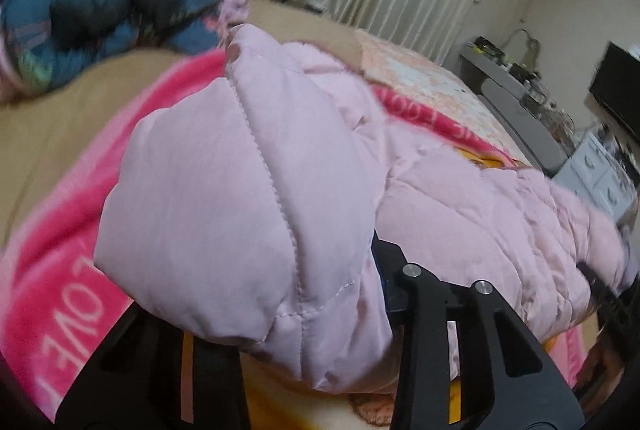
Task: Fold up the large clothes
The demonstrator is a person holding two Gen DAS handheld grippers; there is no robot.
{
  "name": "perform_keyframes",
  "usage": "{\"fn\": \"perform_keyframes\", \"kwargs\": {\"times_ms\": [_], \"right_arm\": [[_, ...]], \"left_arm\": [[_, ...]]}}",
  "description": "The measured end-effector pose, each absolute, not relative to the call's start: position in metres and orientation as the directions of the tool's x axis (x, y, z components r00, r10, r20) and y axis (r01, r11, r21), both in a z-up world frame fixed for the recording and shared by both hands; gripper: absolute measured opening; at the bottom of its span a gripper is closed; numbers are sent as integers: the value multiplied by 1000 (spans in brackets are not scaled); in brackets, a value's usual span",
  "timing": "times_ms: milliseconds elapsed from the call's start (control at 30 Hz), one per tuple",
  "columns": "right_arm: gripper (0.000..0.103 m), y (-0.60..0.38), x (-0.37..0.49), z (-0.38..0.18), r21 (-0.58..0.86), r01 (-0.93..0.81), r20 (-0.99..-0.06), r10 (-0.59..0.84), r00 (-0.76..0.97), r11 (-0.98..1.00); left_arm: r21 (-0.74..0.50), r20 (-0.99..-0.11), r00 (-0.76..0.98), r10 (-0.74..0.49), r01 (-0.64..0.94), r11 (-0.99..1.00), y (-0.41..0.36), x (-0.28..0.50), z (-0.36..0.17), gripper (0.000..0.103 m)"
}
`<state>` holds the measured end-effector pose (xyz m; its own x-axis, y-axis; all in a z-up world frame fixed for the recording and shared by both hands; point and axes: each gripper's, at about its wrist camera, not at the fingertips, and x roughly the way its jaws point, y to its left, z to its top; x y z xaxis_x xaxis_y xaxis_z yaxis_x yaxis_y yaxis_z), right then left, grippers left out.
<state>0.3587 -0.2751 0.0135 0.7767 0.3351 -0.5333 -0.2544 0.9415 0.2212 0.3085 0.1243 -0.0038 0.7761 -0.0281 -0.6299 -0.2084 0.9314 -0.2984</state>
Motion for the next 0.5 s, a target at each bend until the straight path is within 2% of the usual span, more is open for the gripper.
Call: {"fn": "perform_keyframes", "kwargs": {"times_ms": [167, 500], "right_arm": [[28, -258, 339, 44, 104, -322, -506, 329, 798, 941], [28, -260, 294, 61, 43, -369, -476, 343, 810, 929]], "left_arm": [[-263, -598, 801, -37, -152, 953, 115, 291, 22, 27], [-219, -578, 816, -27, -123, 968, 108, 262, 39, 27]]}}
